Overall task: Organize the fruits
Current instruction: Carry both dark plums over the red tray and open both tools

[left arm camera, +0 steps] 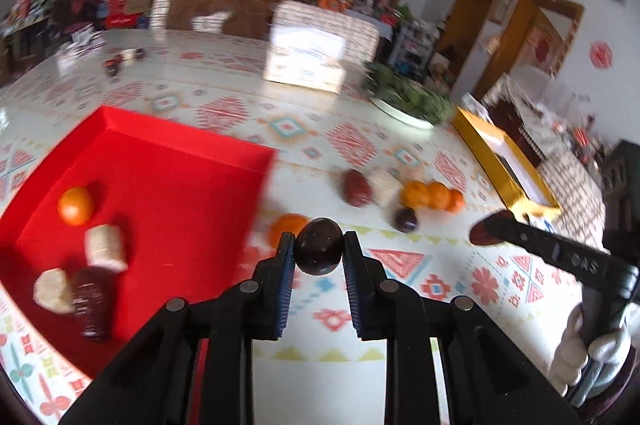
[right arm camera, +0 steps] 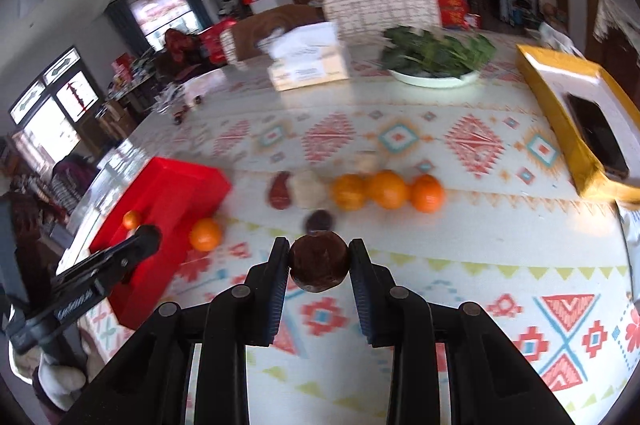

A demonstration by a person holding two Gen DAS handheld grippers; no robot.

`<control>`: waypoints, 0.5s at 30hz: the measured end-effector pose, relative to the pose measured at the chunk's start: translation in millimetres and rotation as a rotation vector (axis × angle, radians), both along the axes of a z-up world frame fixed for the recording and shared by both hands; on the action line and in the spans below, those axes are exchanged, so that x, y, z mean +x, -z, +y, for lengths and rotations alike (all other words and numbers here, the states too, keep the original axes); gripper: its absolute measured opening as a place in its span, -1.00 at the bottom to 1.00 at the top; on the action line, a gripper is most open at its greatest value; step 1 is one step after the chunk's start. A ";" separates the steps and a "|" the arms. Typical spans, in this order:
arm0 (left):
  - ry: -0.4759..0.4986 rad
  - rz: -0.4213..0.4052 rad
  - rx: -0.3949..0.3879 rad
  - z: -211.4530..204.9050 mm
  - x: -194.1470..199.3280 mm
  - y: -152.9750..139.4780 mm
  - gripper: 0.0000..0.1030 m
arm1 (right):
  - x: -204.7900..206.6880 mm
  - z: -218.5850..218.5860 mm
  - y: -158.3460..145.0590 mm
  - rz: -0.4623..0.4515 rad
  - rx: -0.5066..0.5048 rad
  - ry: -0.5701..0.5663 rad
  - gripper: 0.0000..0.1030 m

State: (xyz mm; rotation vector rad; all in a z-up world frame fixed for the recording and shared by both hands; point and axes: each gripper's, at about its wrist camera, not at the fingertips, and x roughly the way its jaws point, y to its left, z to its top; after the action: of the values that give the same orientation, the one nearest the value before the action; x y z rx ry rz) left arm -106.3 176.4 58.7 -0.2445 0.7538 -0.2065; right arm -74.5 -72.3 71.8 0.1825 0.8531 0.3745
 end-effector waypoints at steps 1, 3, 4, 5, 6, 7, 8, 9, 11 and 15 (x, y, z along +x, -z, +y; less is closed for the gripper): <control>-0.021 -0.002 -0.008 9.4 -1.8 -0.4 -0.55 | -1.3 9.6 -2.5 -0.004 0.000 -0.021 -0.35; -0.070 -0.005 -0.022 30.0 -5.3 -0.9 -0.55 | -3.3 29.0 -6.8 -0.010 0.002 -0.062 -0.35; -0.090 -0.006 -0.030 39.1 -6.9 -0.7 -0.55 | -3.2 42.1 -8.5 -0.011 0.003 -0.090 -0.35; -0.112 -0.006 -0.041 49.4 -8.2 -0.3 -0.55 | -2.9 52.7 -9.8 -0.012 0.005 -0.112 -0.35; -0.131 -0.006 -0.051 59.0 -8.8 0.5 -0.55 | -2.5 62.8 -10.7 -0.010 0.008 -0.133 -0.35; -0.147 -0.006 -0.059 66.9 -9.4 1.0 -0.55 | -1.0 74.5 -11.1 -0.005 0.012 -0.157 -0.35; -0.166 -0.005 -0.068 76.9 -10.5 2.1 -0.55 | 0.3 85.4 -10.8 -0.001 0.014 -0.179 -0.35; -0.176 -0.005 -0.072 82.0 -11.4 2.8 -0.55 | 1.7 99.7 -10.2 0.004 0.016 -0.206 -0.35; -0.198 0.001 -0.083 94.7 -11.1 5.3 -0.55 | 3.9 121.6 -8.3 0.018 0.019 -0.249 -0.35; -0.229 0.015 -0.106 113.8 -10.7 12.0 -0.55 | 8.5 168.1 0.7 0.057 0.024 -0.340 -0.35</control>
State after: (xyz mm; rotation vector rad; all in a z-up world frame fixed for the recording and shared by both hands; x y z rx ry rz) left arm -117.1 290.3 46.7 -0.4310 0.7247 -0.0270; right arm -66.0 95.8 71.0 0.0700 0.9382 0.7007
